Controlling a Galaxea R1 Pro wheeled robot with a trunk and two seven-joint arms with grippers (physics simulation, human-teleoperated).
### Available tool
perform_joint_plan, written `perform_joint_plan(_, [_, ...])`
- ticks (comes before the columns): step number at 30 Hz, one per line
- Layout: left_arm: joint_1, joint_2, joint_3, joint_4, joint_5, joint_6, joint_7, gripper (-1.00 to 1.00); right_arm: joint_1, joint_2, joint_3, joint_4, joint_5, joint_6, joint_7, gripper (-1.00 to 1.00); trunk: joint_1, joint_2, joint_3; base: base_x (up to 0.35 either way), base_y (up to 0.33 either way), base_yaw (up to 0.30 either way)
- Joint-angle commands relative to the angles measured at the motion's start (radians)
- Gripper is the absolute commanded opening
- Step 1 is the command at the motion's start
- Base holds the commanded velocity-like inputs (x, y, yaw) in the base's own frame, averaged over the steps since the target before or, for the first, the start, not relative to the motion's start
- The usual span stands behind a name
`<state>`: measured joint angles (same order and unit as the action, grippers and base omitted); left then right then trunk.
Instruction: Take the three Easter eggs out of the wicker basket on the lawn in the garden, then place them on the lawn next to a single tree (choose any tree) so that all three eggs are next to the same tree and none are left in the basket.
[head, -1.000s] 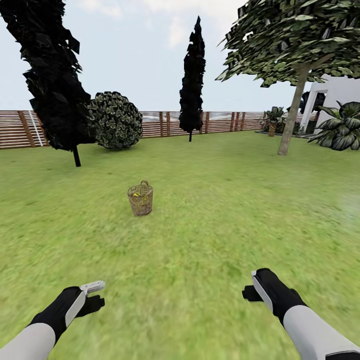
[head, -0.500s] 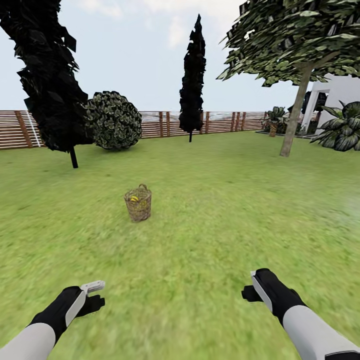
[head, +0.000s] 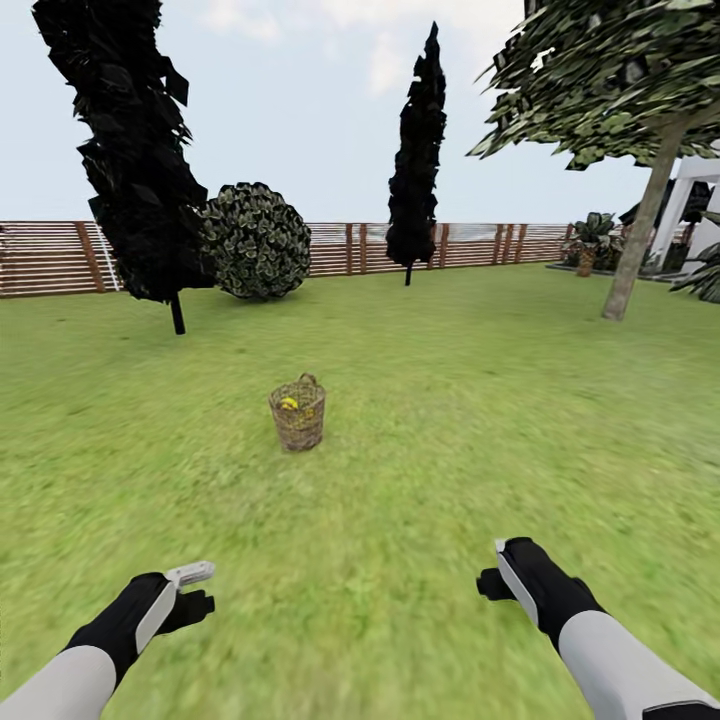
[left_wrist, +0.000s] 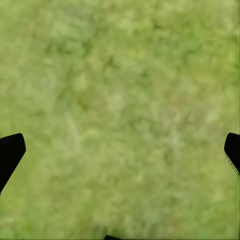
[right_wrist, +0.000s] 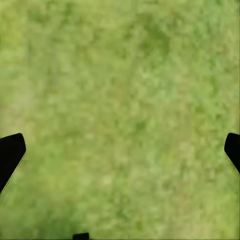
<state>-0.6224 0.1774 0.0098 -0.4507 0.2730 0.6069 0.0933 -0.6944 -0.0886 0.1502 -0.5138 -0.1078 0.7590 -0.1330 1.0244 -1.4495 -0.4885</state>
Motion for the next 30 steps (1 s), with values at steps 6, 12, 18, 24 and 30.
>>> perform_joint_plan(6, [0.000,-0.001,0.001,-0.002,0.011,0.005,0.008,1.00,0.000,-0.001,0.008,-0.002,-0.010,0.005,-0.008,1.00,0.001,-0.001,-0.001,0.344,0.000,0.023])
perform_joint_plan(12, [0.000,-0.004,0.001,-0.002,0.011,0.005,0.008,1.00,0.000,-0.002,0.008,-0.002,-0.010,0.005,-0.008,1.00,0.001,-0.001,-0.001,0.344,0.000,0.001])
perform_joint_plan(18, [0.000,-0.009,0.001,-0.002,0.011,0.005,0.008,1.00,0.000,-0.001,0.008,-0.002,-0.010,0.005,-0.008,1.00,0.001,-0.001,-0.001,0.344,0.000,0.000])
perform_joint_plan(24, [0.000,-0.013,0.001,-0.003,0.011,0.005,0.008,1.00,0.000,0.000,0.008,-0.002,-0.010,0.005,-0.008,1.00,0.001,-0.001,-0.001,0.344,0.000,0.000])
perform_joint_plan(30, [0.000,-0.013,0.001,-0.006,0.011,0.005,0.008,1.00,0.000,0.000,0.008,-0.002,-0.009,0.005,-0.008,1.00,0.001,-0.001,-0.001,0.344,0.000,0.000])
